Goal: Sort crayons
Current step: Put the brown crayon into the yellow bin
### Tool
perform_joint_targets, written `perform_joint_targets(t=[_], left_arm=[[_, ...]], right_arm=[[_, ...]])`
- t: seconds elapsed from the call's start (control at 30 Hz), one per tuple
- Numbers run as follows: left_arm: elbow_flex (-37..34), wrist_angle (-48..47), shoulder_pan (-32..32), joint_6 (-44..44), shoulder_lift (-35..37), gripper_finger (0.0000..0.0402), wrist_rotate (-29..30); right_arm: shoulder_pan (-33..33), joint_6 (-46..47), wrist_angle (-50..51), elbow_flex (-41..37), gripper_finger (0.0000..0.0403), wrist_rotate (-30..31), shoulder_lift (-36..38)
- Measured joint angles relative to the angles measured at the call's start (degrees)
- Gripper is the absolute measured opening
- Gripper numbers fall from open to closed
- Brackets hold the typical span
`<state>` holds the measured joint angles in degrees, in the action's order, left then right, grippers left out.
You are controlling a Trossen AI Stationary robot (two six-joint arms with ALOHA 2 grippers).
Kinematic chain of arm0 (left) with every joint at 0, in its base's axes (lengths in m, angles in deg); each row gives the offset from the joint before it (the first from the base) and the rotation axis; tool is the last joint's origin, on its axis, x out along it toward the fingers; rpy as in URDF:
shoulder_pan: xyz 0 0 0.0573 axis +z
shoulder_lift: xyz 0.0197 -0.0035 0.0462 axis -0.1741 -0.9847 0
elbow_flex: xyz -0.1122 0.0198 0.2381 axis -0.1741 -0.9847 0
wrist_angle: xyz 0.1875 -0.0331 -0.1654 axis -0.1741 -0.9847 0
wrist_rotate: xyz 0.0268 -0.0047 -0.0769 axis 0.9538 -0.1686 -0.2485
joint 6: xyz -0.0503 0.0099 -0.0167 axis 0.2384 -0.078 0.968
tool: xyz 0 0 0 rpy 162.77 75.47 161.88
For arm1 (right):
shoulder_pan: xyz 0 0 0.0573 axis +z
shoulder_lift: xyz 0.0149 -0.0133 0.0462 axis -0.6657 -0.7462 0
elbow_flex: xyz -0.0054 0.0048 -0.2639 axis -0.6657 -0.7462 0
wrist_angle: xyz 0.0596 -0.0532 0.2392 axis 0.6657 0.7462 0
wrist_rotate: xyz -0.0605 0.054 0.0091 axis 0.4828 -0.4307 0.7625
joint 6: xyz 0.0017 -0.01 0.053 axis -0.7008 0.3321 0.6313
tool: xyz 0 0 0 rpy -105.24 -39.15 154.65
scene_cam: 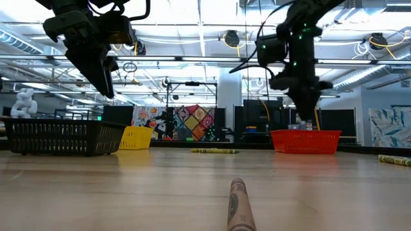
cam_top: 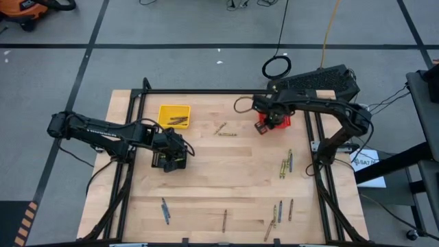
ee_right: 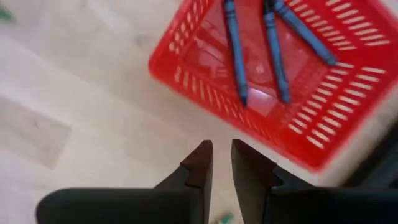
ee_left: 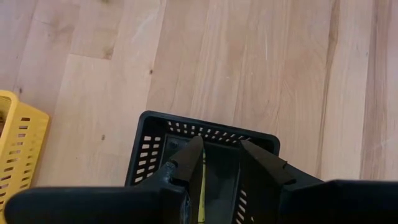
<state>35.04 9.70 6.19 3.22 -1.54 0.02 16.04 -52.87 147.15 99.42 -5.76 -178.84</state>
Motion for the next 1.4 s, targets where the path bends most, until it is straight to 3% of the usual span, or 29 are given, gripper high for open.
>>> perform_joint_targets(t=[0.63, 1.4], left_arm=[[0.0, -0.1, 0.0, 0.2, 0.0, 0.0102, 0.0], [0.0, -0.1, 0.0, 0.5, 0.0, 0.0102, -0.1]], right_arm=[[27.4, 18.7, 7.2, 3.9, 0.0047, 0.3, 0.0], [57.5, 68.3, 7.0, 3.9, 0.0047, 0.3, 0.0]])
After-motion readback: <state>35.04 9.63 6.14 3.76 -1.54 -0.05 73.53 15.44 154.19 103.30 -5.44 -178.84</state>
